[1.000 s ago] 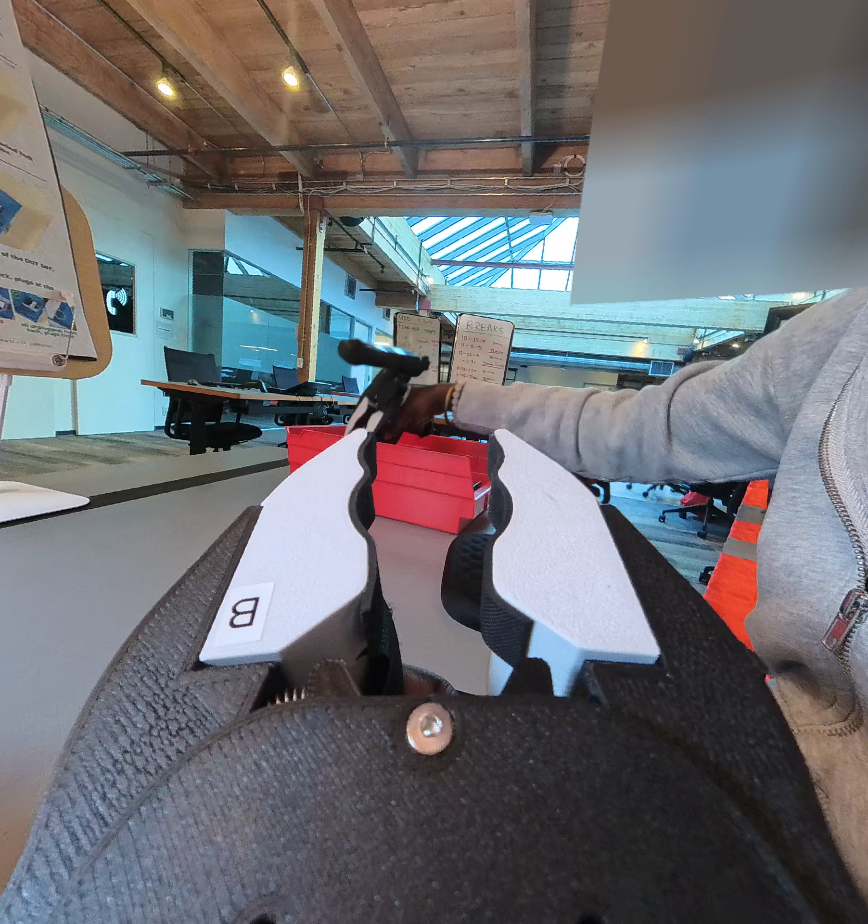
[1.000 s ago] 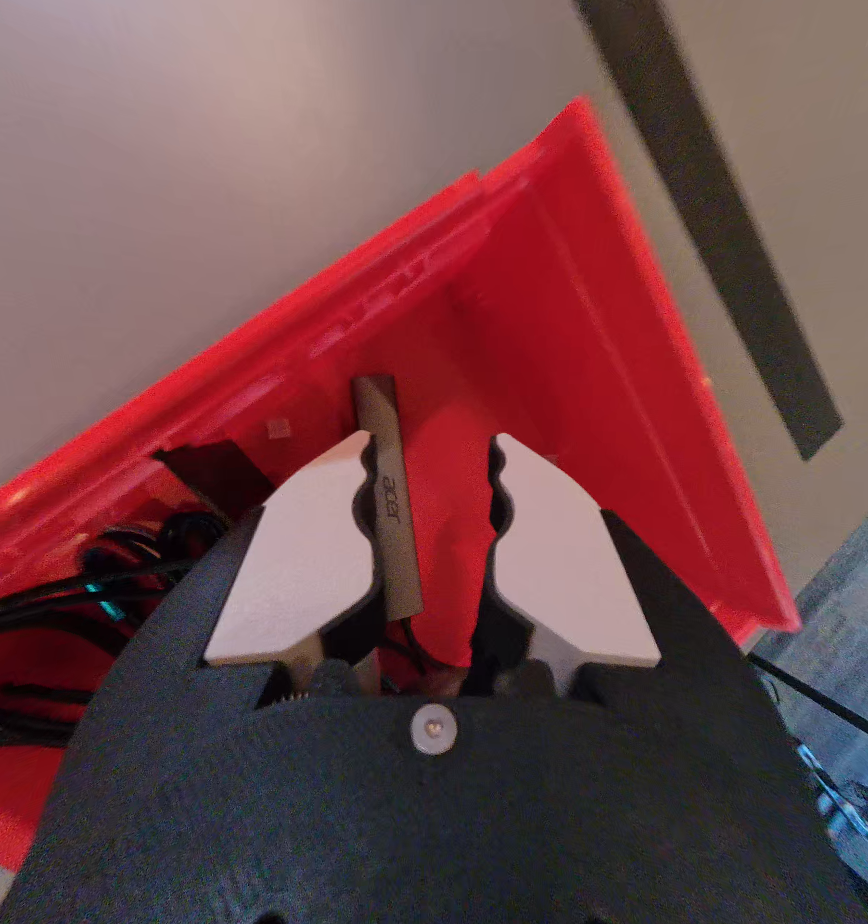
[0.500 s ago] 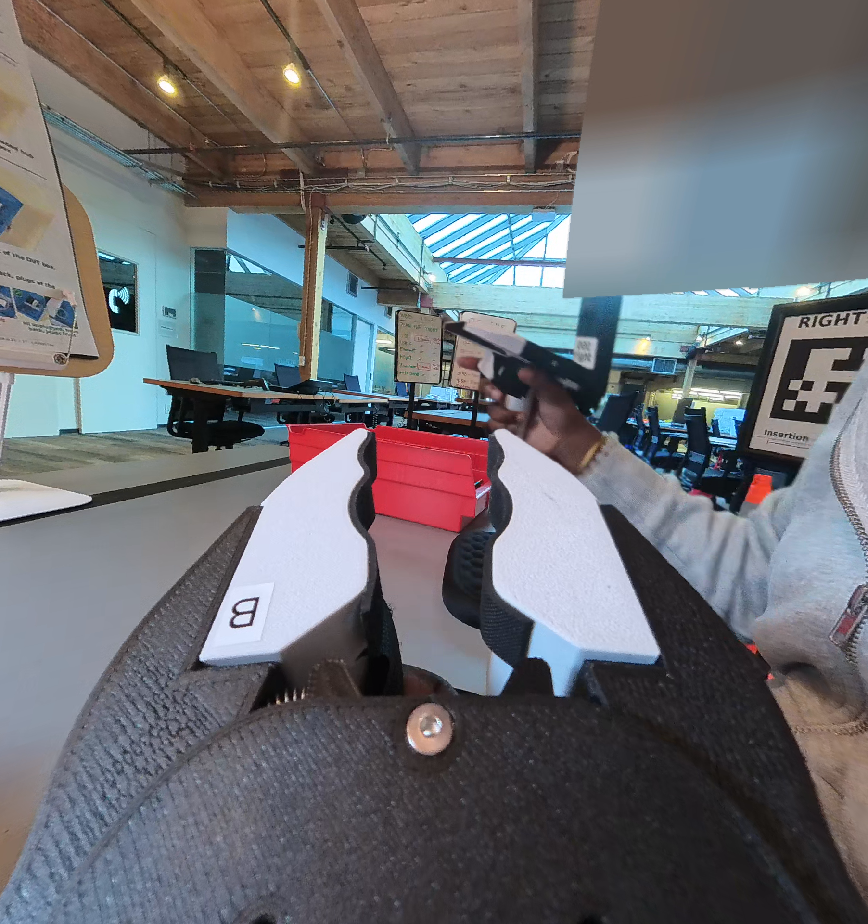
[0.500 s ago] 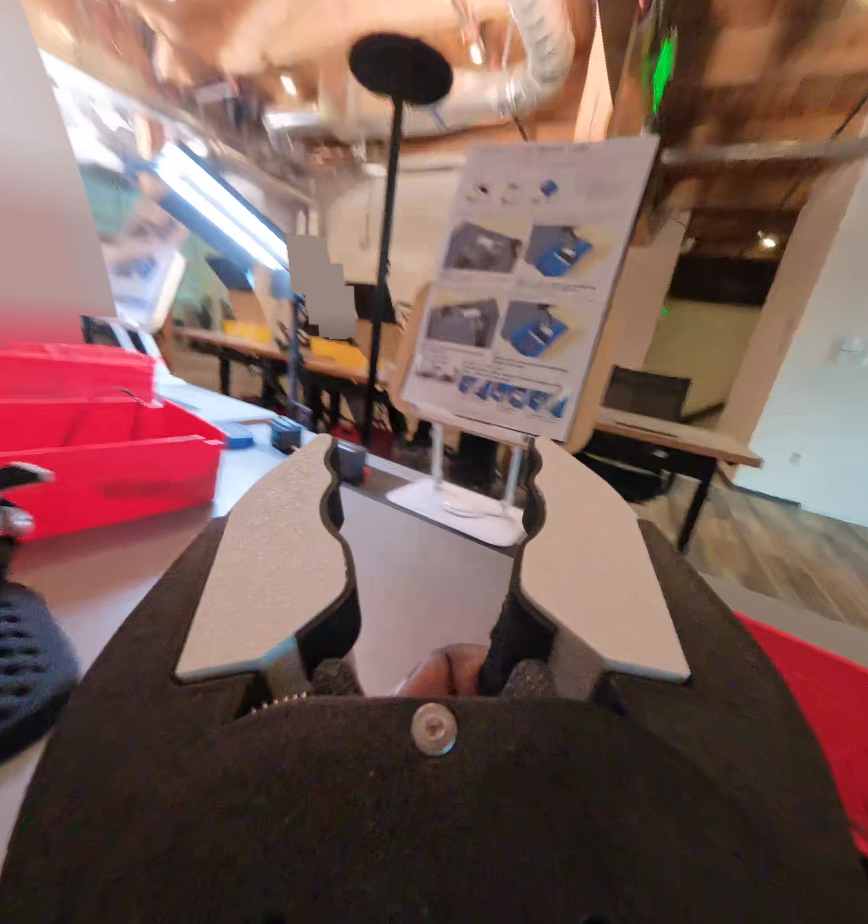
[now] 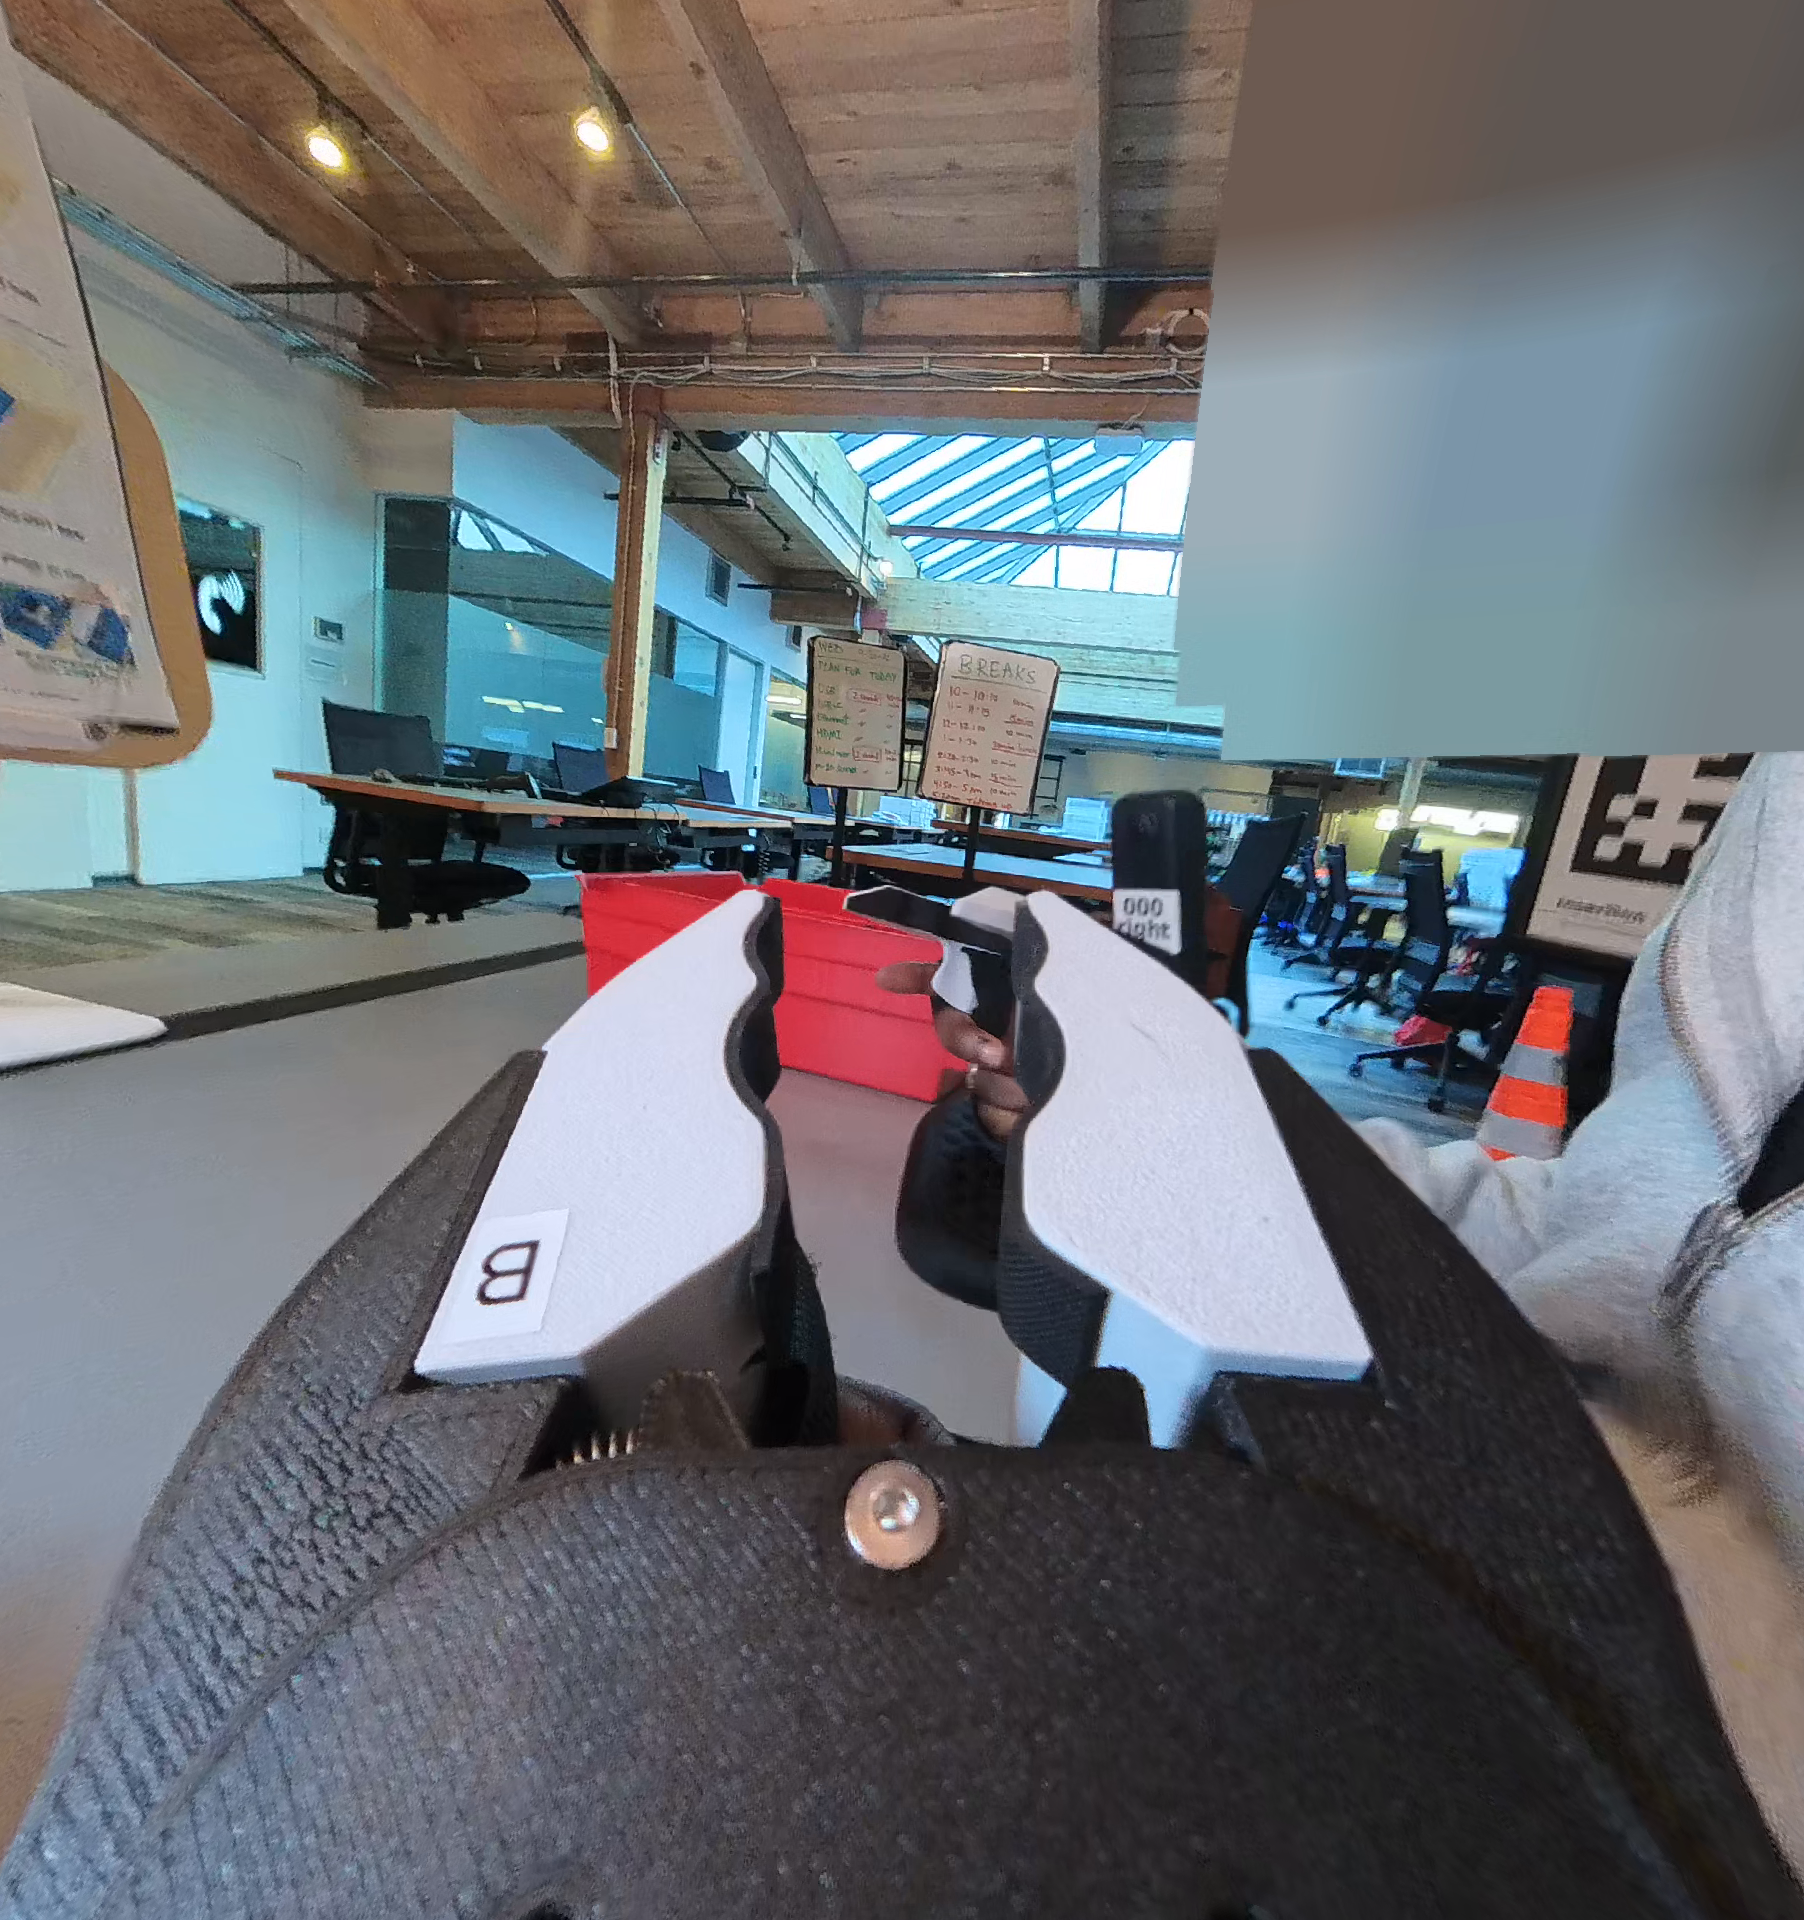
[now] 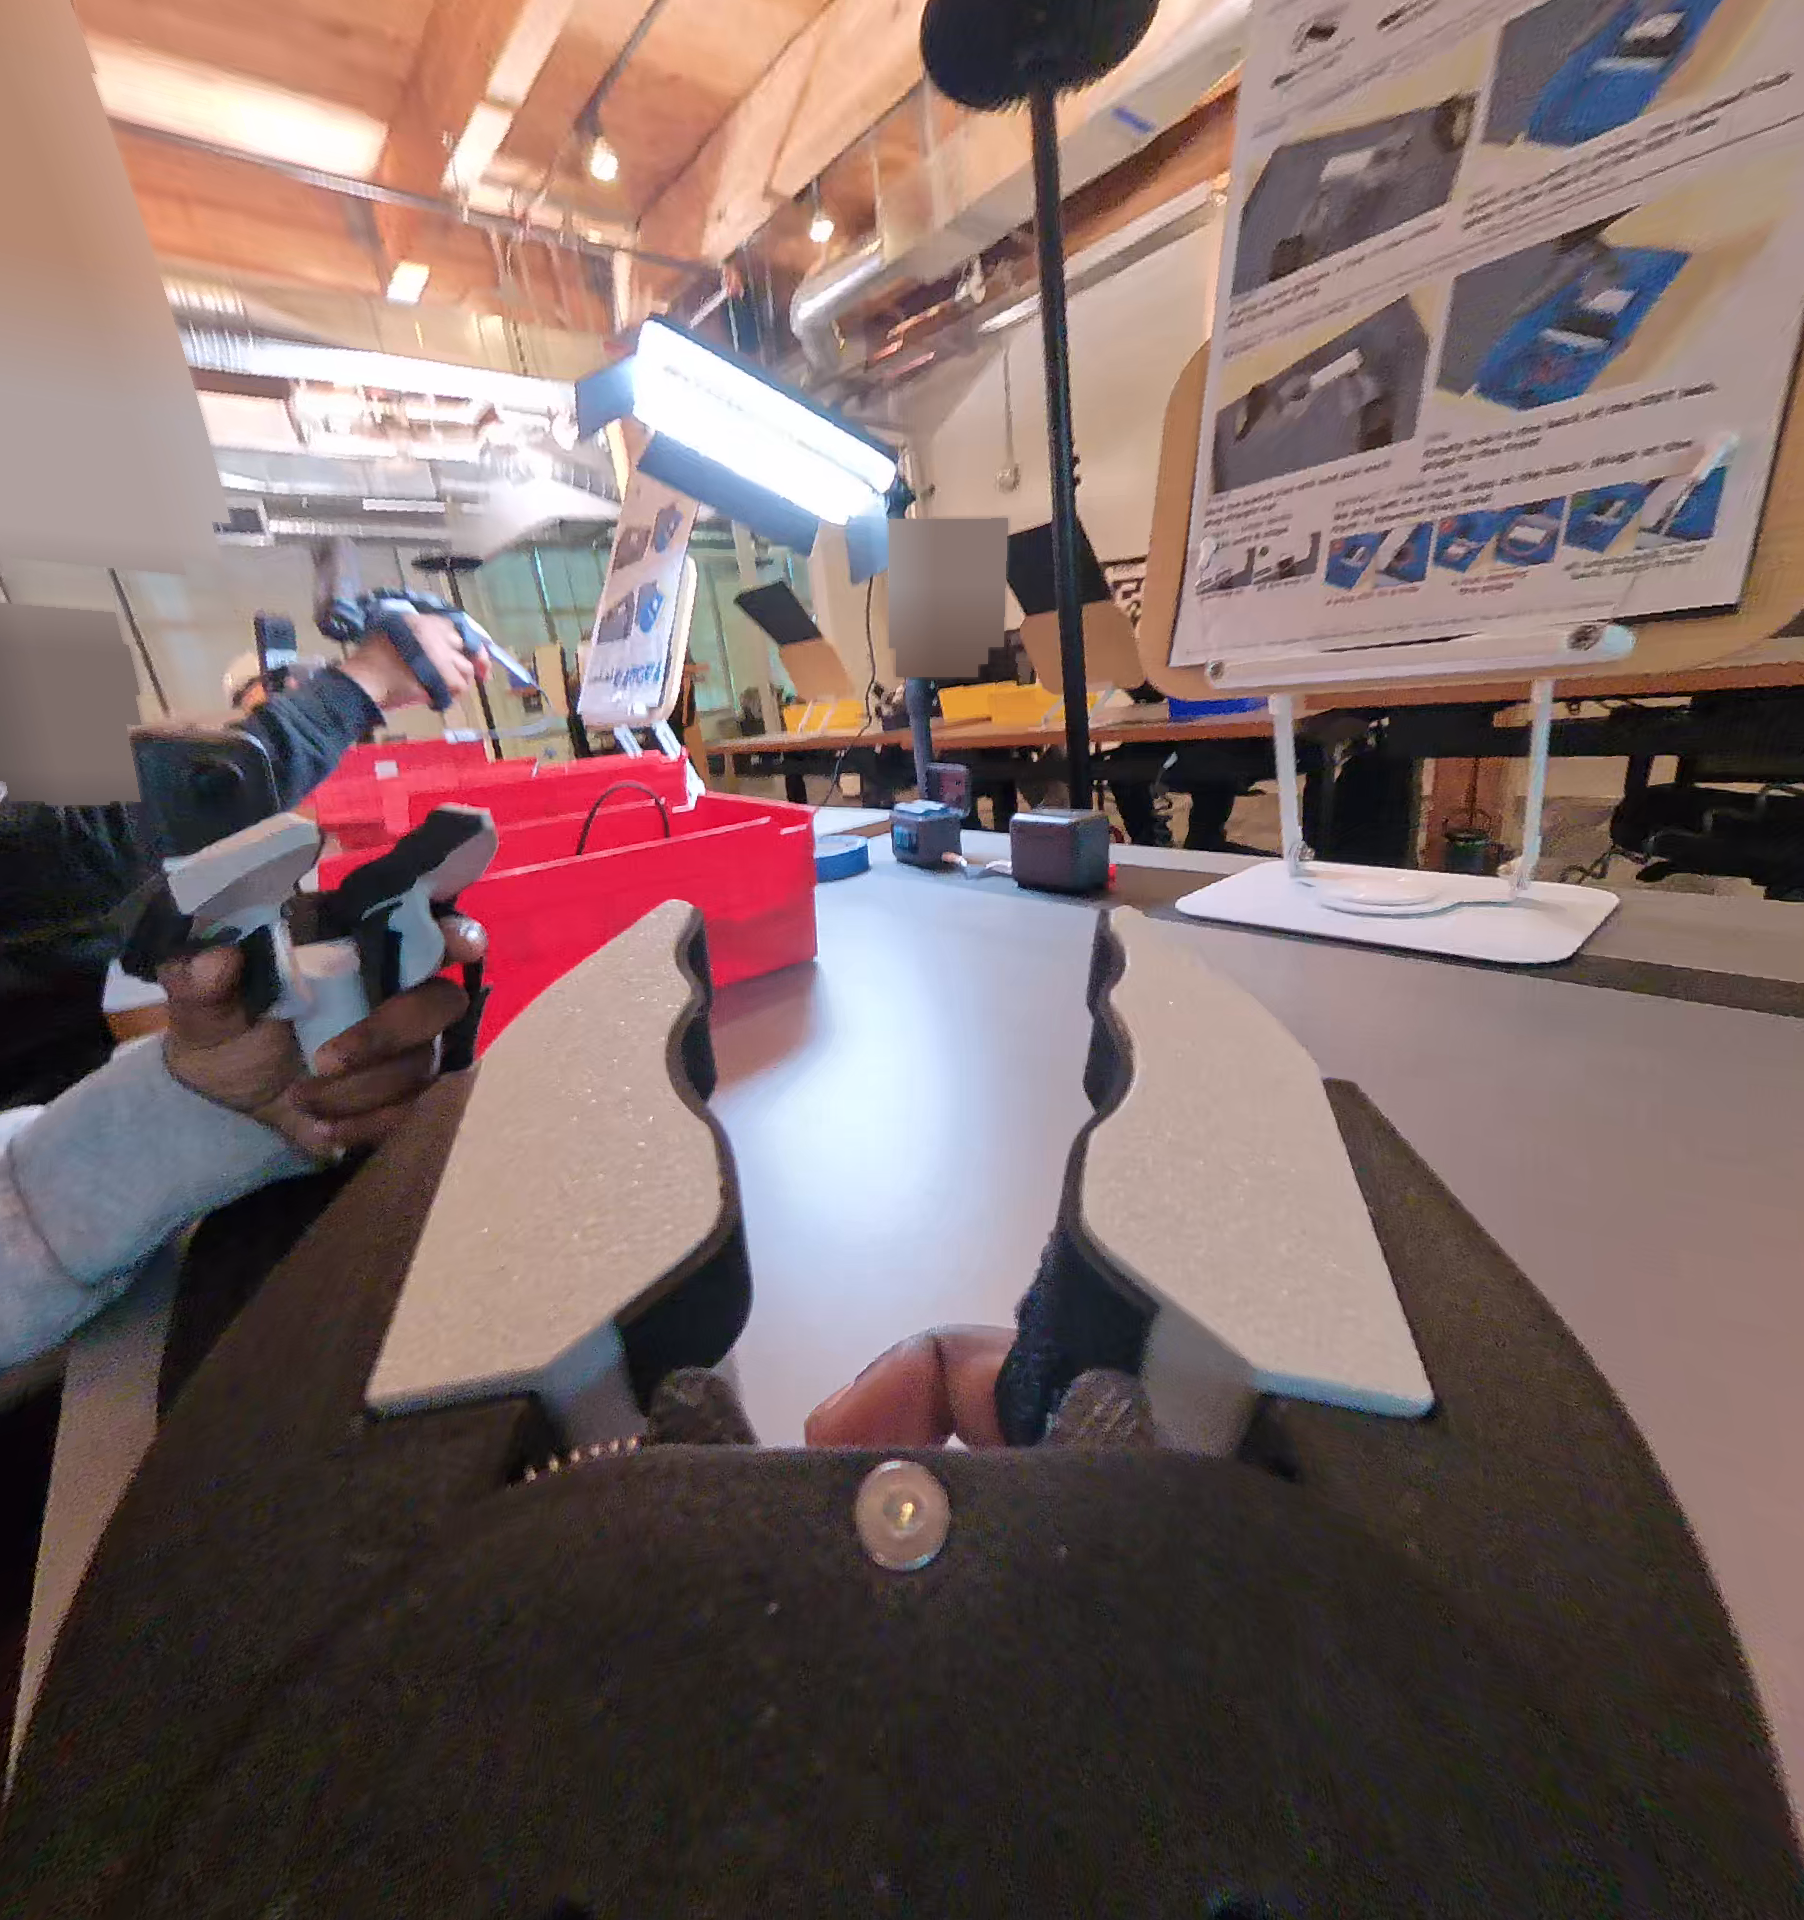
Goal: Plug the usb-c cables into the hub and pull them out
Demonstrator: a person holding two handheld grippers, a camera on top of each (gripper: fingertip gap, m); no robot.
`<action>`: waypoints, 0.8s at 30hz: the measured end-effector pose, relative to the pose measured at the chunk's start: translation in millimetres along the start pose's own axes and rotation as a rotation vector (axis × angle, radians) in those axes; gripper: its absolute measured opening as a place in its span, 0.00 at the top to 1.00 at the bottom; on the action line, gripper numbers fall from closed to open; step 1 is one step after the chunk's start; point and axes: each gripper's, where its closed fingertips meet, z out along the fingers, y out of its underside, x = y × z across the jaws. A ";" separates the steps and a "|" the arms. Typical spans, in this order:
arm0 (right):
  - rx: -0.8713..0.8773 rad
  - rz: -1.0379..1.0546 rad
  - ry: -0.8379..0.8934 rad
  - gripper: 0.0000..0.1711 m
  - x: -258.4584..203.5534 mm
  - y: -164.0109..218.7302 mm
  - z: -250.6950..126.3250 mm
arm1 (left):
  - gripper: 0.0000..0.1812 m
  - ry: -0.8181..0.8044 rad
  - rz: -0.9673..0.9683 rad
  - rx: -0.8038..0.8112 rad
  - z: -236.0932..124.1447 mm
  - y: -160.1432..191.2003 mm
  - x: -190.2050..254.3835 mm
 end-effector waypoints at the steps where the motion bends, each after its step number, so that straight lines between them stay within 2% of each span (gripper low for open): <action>1: 0.017 0.020 0.009 0.60 2.9 -2.2 -1.2 | 0.76 -0.017 -0.066 0.003 -1.6 -4.6 -1.0; 4: 0.035 0.067 0.018 0.61 8.0 -3.9 -2.3 | 0.76 -0.068 -0.272 0.040 -14.0 -38.6 1.6; 6: 0.041 0.062 0.016 0.62 6.9 -4.6 -2.4 | 0.76 -0.062 -0.260 0.009 -27.8 -69.6 9.8; 8: 0.030 0.040 0.011 0.62 4.4 -3.2 -1.3 | 0.76 -0.185 -0.145 -0.098 -49.4 -91.6 -3.3; 10: 0.025 0.010 0.008 0.62 1.3 -2.4 -0.9 | 0.76 -0.385 0.014 -0.223 -81.2 -110.9 -36.3; 12: 0.026 -0.011 0.003 0.63 -1.2 -2.5 -0.9 | 0.75 -0.488 0.193 -0.400 -113.1 -126.2 -68.7; 14: 0.021 -0.011 -0.004 0.64 -2.1 -1.8 -0.7 | 0.76 -0.504 0.363 -0.734 -151.0 -118.1 -104.0; 15: 0.019 -0.011 -0.014 0.64 -3.5 -1.7 -0.8 | 0.77 -0.515 0.360 -0.942 -175.7 -107.1 -123.3; 16: 0.016 -0.016 -0.036 0.64 -7.1 -1.6 -0.8 | 0.78 -0.504 0.326 -1.080 -194.0 -99.3 -138.9; 18: -0.001 -0.041 -0.078 0.65 -15.5 0.6 -0.2 | 0.81 -0.430 0.294 -1.211 -212.1 -87.1 -162.2; 21: -0.035 -0.090 -0.111 0.65 -24.1 6.3 1.9 | 0.81 -0.316 0.363 -1.514 -244.8 -60.7 -189.3; 24: -0.046 -0.091 -0.119 0.66 -25.2 8.0 2.5 | 0.79 -0.146 0.394 -1.699 -254.0 -31.3 -198.7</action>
